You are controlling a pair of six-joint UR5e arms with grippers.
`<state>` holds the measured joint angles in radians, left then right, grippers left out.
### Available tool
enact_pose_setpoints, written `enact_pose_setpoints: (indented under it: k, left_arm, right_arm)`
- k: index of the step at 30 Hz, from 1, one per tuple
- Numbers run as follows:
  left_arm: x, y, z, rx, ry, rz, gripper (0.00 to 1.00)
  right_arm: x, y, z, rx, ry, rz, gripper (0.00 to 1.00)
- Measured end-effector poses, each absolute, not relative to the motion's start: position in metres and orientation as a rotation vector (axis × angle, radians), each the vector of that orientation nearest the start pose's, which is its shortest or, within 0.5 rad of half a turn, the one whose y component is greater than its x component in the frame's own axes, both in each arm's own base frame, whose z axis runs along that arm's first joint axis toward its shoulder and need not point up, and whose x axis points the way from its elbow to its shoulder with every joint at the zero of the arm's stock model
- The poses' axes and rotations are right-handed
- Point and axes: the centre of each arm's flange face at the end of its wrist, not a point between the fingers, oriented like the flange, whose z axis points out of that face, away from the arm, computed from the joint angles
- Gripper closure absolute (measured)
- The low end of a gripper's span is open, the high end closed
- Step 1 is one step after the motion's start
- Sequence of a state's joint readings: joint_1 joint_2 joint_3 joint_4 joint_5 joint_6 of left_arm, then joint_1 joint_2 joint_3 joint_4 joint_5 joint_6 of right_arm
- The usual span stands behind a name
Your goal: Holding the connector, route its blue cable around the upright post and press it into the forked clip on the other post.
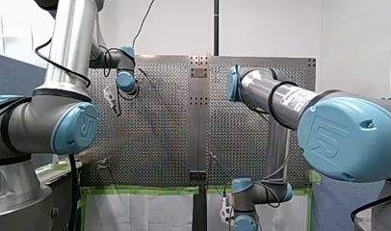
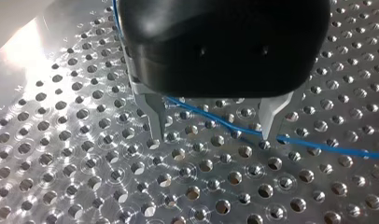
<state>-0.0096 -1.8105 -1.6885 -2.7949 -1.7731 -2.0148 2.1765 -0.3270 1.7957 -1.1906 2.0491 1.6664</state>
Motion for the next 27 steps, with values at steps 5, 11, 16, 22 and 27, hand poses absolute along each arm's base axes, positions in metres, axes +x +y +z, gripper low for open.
enact_pose_setpoints:
  k: [5, 11, 16, 22, 27]
  left_arm:
    - [0.564, -0.118, 0.337, -0.497, 1.505, -0.189, 0.0]
    - [0.563, -0.117, 0.337, -0.499, 1.505, -0.181, 0.0]
    - [0.563, -0.116, 0.337, -0.502, 1.508, -0.17, 0.0]
    - [0.562, -0.116, 0.337, -0.501, 1.514, -0.163, 0.0]
    - [0.561, -0.116, 0.336, -0.498, 1.521, -0.154, 0.0]
  right_arm:
    - [0.356, -0.362, -0.195, 1.504, -1.298, 1.115, 1.0]
    - [0.35, -0.36, -0.175, 1.493, -1.302, 1.112, 1.0]
    - [0.348, -0.363, -0.153, 1.486, -1.304, 1.112, 1.0]
    - [0.349, -0.372, -0.127, 1.476, -1.304, 1.114, 1.0]
    - [0.344, -0.378, -0.107, 1.449, -1.309, 1.125, 1.0]
